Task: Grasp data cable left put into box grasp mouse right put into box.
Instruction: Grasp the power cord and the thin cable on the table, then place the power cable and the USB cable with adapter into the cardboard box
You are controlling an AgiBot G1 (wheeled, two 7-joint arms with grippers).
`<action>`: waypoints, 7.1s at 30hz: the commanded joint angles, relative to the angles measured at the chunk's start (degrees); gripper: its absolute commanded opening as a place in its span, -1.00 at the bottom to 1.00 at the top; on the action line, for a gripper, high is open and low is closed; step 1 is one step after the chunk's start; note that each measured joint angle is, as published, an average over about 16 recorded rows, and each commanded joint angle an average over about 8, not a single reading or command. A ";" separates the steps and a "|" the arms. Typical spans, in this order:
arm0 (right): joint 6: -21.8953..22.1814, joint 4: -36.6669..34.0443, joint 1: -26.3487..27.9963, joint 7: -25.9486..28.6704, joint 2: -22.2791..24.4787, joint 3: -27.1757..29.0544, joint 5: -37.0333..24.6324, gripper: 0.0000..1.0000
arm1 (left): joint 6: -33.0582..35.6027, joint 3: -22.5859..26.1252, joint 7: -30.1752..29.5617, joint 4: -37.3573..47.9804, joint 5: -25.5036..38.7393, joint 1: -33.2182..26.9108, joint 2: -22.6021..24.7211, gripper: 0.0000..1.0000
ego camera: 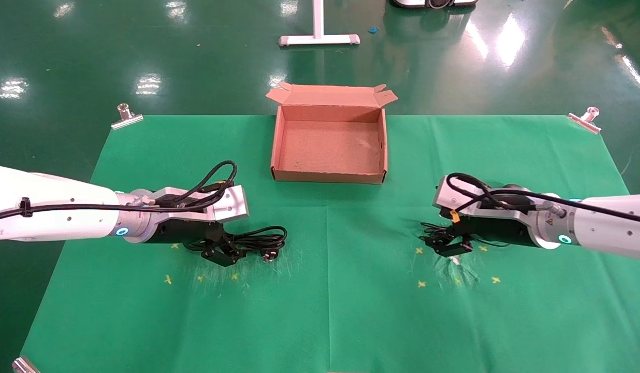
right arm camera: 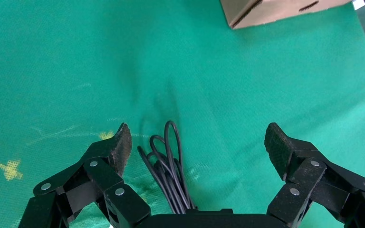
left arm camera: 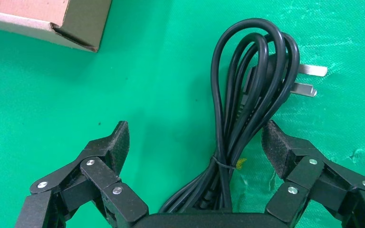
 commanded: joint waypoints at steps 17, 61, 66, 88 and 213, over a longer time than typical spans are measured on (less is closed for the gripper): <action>2.14 -6.99 0.06 -3.77 -0.50 0.87 1.31 1.00 | 0.00 0.00 0.00 0.01 -0.01 0.00 0.00 0.48; 3.07 -7.45 -0.13 -3.66 -0.61 1.28 1.65 -1.00 | -0.01 -0.01 0.01 0.01 -0.03 0.01 -0.01 -1.00; 3.06 -7.43 -0.12 -3.68 -0.61 1.26 1.63 -1.00 | -0.03 -0.01 0.01 0.01 -0.03 0.01 -0.01 -1.00; 4.92 -0.15 5.04 -3.07 4.62 6.17 4.63 -1.00 | 0.66 -2.97 3.86 -0.05 -5.16 -7.88 2.81 -1.00; -1.66 -58.96 25.39 -58.78 -26.25 12.95 33.13 1.00 | -27.72 22.09 36.88 36.15 -38.19 -21.73 13.21 1.00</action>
